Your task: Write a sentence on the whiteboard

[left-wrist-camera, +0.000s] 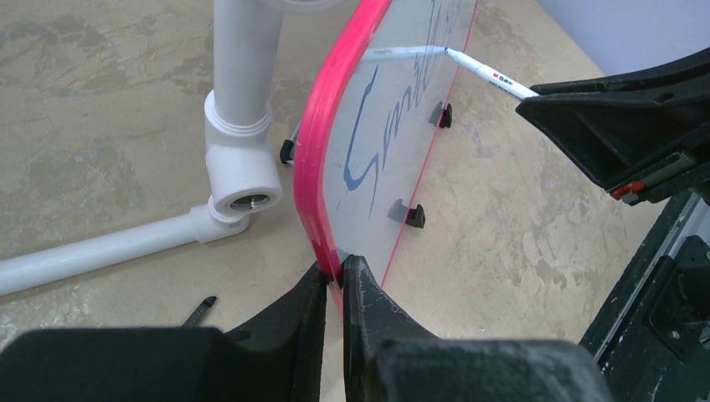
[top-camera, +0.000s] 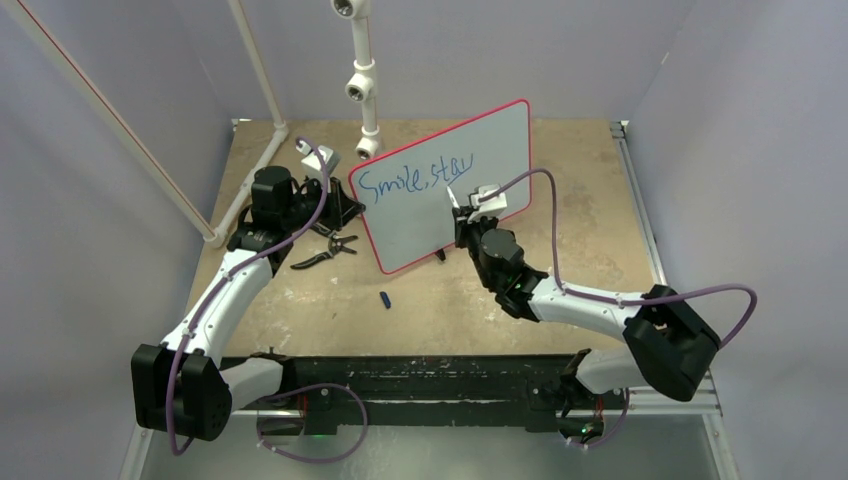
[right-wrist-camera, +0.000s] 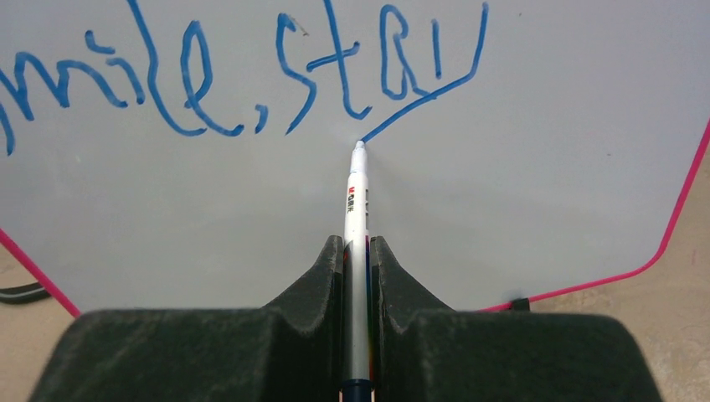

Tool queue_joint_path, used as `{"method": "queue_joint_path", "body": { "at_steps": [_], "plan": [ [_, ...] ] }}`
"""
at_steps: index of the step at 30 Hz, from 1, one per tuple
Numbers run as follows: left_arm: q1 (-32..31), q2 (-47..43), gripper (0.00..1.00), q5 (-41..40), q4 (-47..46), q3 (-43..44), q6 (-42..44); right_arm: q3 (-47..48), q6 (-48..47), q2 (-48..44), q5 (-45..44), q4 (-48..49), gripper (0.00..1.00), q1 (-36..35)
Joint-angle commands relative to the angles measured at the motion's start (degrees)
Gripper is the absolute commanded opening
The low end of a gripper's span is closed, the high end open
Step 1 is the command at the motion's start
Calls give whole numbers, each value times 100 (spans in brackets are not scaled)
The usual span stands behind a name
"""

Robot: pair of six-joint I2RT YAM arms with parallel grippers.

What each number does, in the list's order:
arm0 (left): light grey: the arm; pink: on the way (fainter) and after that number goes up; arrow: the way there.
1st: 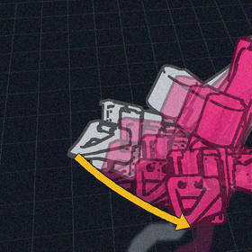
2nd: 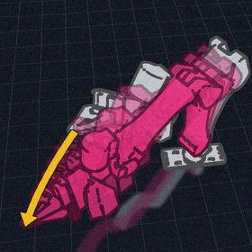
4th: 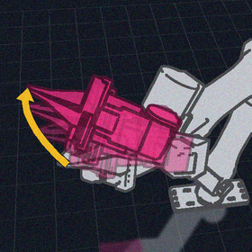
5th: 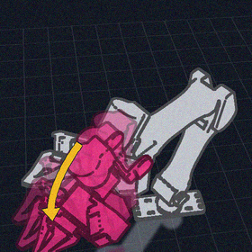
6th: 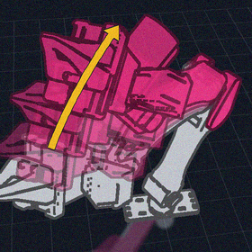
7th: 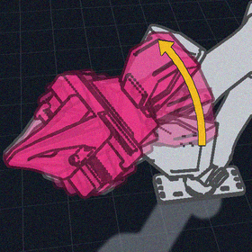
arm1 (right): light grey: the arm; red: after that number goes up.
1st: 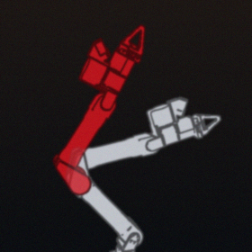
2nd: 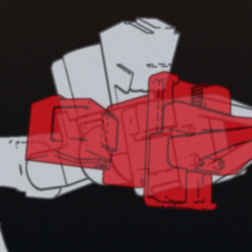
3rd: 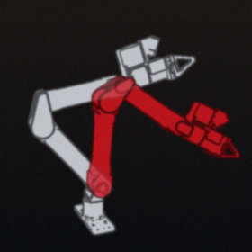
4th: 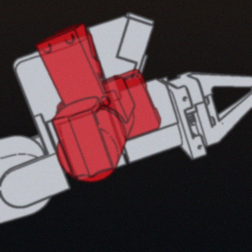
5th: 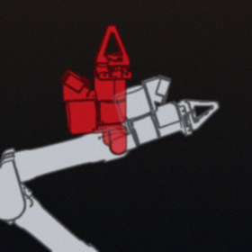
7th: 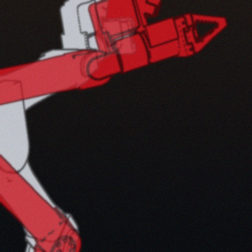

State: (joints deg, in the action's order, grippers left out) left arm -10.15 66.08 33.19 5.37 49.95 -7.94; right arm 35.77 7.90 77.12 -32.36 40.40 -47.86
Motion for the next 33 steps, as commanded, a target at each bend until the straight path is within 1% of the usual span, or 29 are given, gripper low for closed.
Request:
{"method": "queue_joint_path", "body": {
  "at_steps": [1,8,16,23,26,33],
  "plan": [
    [-57,-60,0,38,-150,-27,-5,42,124,163,81,-163,0,-132],
    [-57,-89,0,7,-132,-30,-5,58,174,-14,-97,-291,0,-171],
    [-57,-104,0,-5,-115,-28,-14,28,188,-655,-267,-667,0,-171],
    [-57,-113,0,-50,-102,-30,-24,15,121,-1210,-176,-1043,0,-139],
    [-57,-126,0,-106,-89,-30,-19,19,111,-1396,32,-1141,0,42],
    [-57,-157,0,-240,-41,-19,-5,-60,126,-1703,843,-1210,0,803]
  ]
}}
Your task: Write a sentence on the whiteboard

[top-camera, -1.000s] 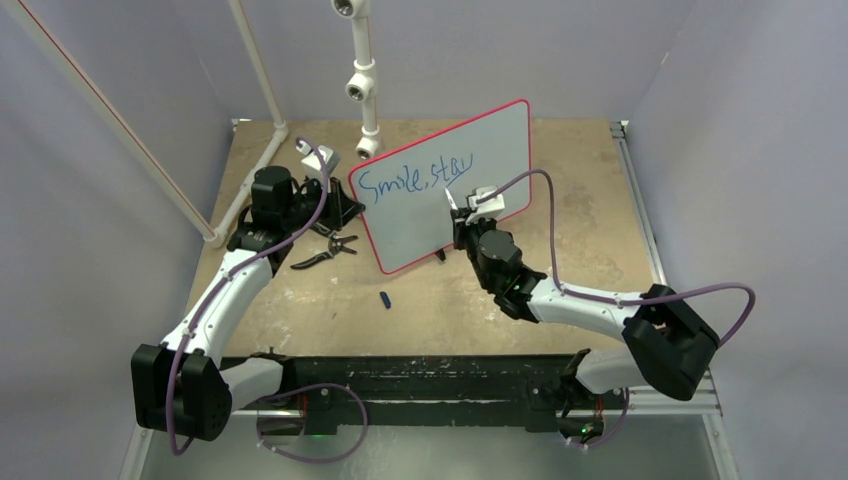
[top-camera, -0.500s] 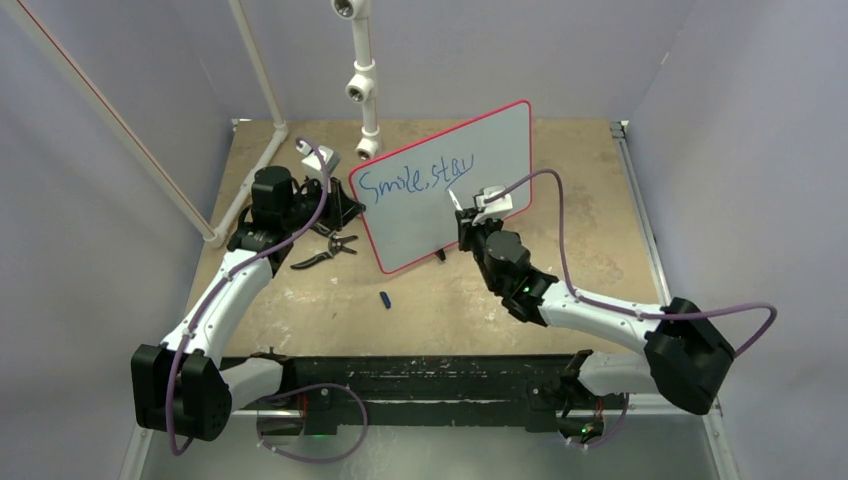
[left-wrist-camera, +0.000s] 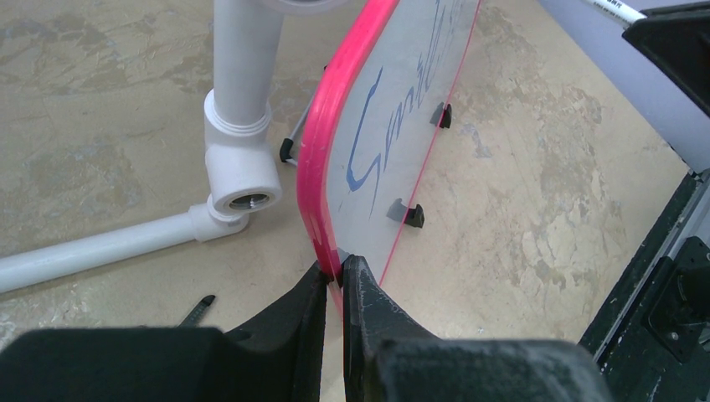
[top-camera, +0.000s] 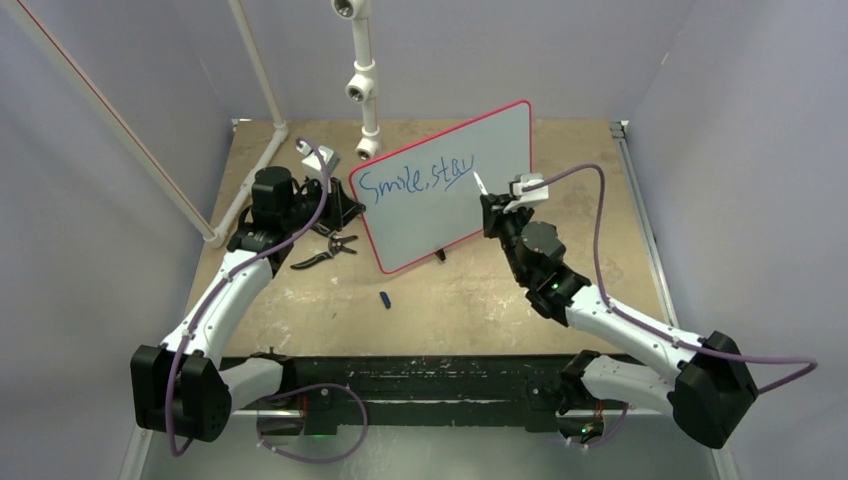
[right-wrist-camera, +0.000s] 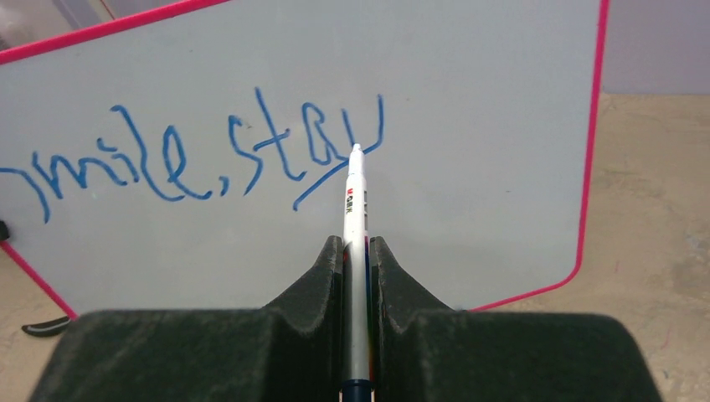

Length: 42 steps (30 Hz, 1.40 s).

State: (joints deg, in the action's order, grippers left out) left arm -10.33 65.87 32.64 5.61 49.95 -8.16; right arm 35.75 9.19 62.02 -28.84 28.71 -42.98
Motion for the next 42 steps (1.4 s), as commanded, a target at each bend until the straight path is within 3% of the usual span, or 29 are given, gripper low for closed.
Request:
{"method": "queue_joint_path", "body": {
  "at_steps": [1,13,19,28,42],
  "plan": [
    [-40,-143,0,-206,-68,-28,19,-63,-12,-218,585,-41,0,410],
    [-40,-191,0,-423,59,-21,42,-217,188,-289,2066,290,0,1483],
    [-31,-279,0,-686,353,83,146,-282,250,-281,2503,404,0,1637],
    [48,-326,0,-946,660,133,261,-456,193,-393,2594,476,0,1647],
    [53,-338,0,-640,513,-11,298,-193,3,44,2250,1052,0,1646]
  ]
}}
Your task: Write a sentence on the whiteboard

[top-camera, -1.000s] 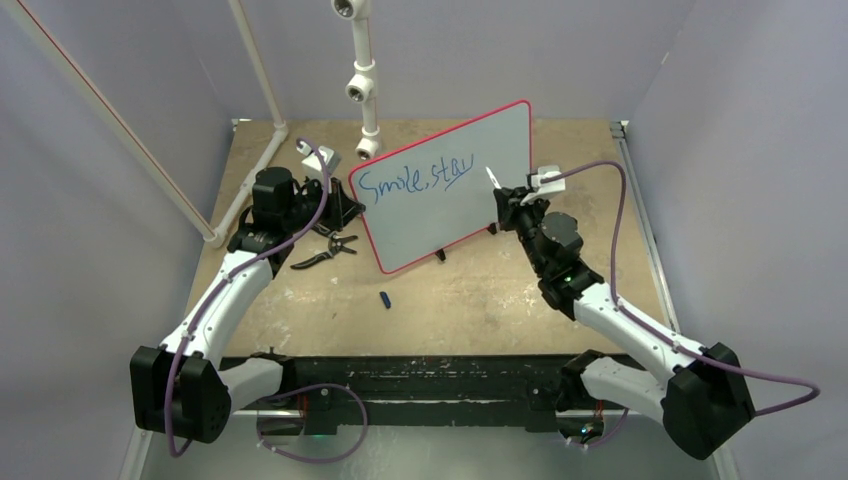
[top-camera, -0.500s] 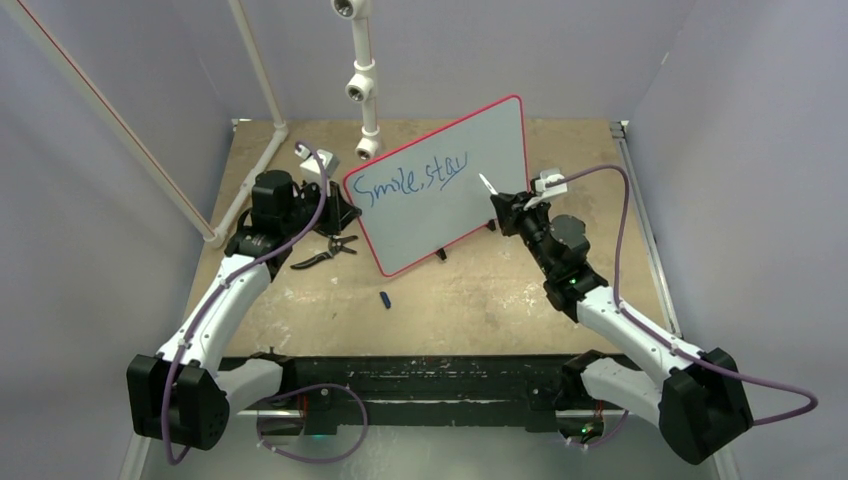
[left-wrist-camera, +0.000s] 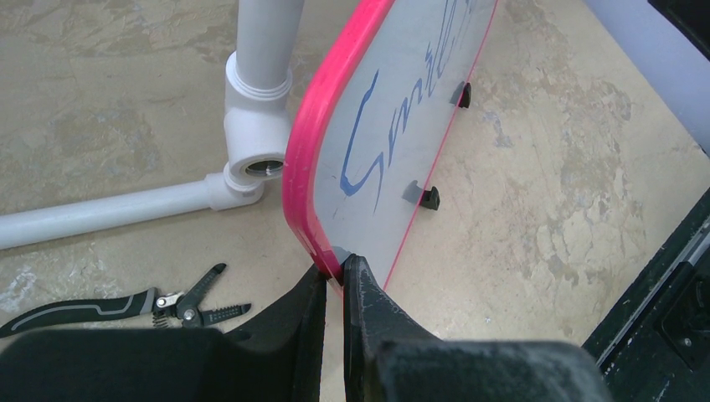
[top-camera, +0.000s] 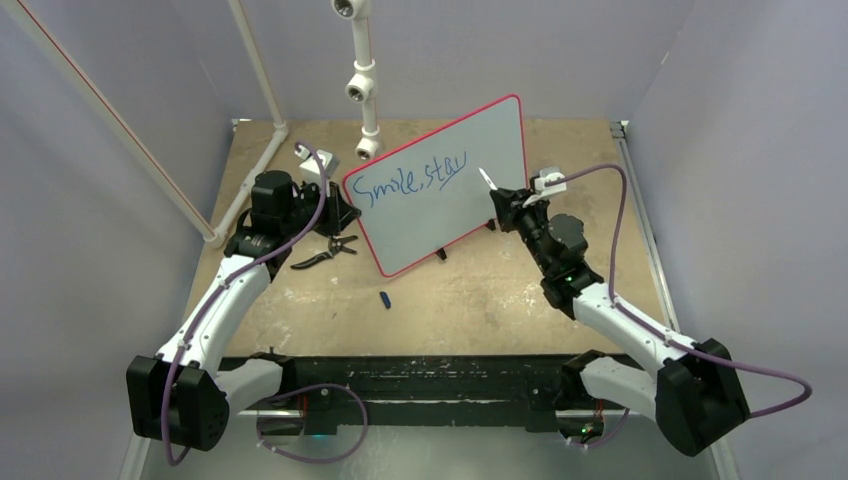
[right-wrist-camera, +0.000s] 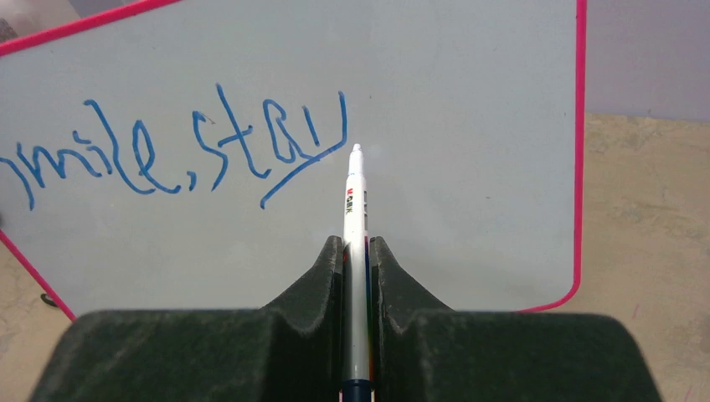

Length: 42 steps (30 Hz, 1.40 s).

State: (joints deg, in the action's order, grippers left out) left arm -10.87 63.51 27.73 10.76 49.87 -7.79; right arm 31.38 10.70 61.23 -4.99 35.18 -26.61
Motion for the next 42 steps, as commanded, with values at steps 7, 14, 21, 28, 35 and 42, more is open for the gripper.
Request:
{"method": "queue_joint_path", "body": {
  "at_steps": [7,14,21,28,35,42],
  "plan": [
    [103,-125,0,-145,-19,-3,290,678,-377,517,-281,535,0,8],
    [103,-154,0,-140,-37,-12,293,996,-566,907,-547,714,0,12],
    [103,-146,0,-123,-57,-10,294,1226,-680,1214,-548,895,0,10],
    [104,-145,0,-118,-57,-12,296,1455,-760,1476,-532,891,0,7],
    [103,-141,0,-112,-66,-12,287,1331,-763,1580,-538,729,0,9],
    [103,-143,0,-92,-83,-7,271,969,-703,1474,-691,611,0,9]
  ]
}}
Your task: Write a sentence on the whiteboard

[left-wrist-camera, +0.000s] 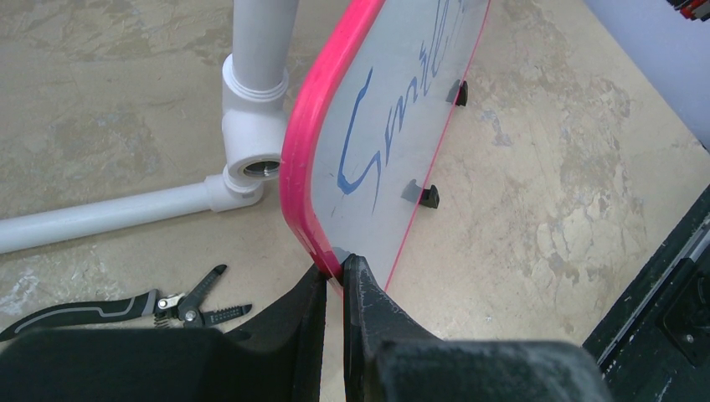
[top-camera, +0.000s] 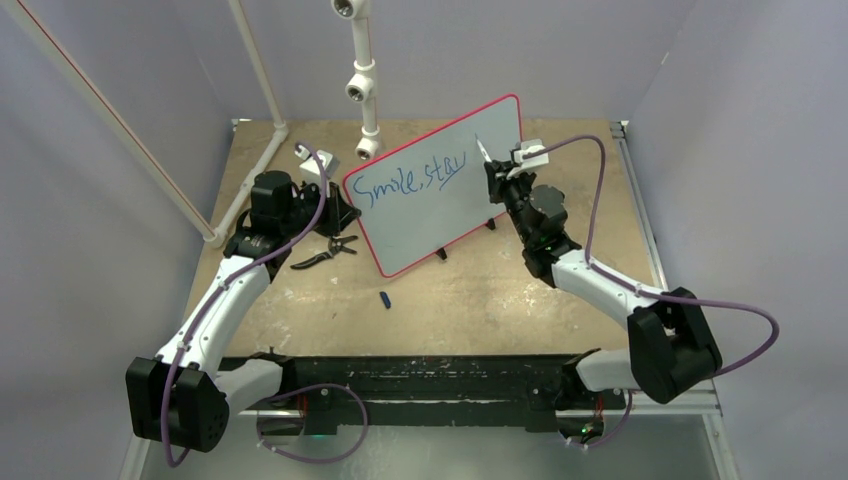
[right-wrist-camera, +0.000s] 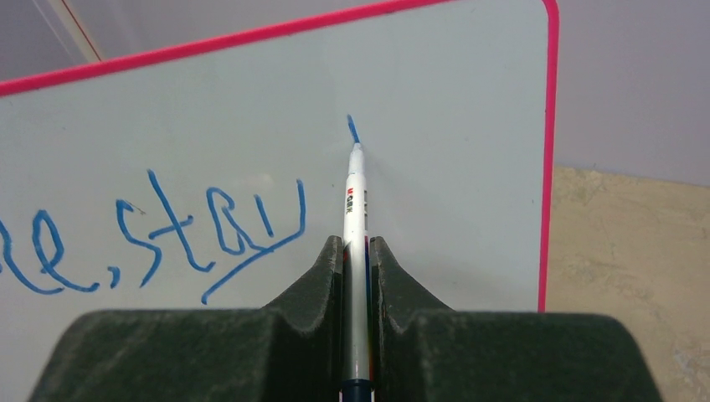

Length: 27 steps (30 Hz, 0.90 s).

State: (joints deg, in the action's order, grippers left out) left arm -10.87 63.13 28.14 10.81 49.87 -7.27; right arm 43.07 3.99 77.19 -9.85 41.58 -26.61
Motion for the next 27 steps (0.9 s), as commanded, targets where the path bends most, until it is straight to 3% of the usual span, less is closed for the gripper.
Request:
{"method": "queue_joint_path", "body": {
  "at_steps": [1,10,27],
  "plan": [
    [103,-104,0,-130,-88,1,216,-243,4,-132,-194,-75,0,8],
    [104,-126,0,-101,-108,-2,197,-605,199,-373,-53,-322,0,15],
    [103,-124,0,-122,-96,-10,217,-251,96,-194,-384,207,0,7]
  ]
}}
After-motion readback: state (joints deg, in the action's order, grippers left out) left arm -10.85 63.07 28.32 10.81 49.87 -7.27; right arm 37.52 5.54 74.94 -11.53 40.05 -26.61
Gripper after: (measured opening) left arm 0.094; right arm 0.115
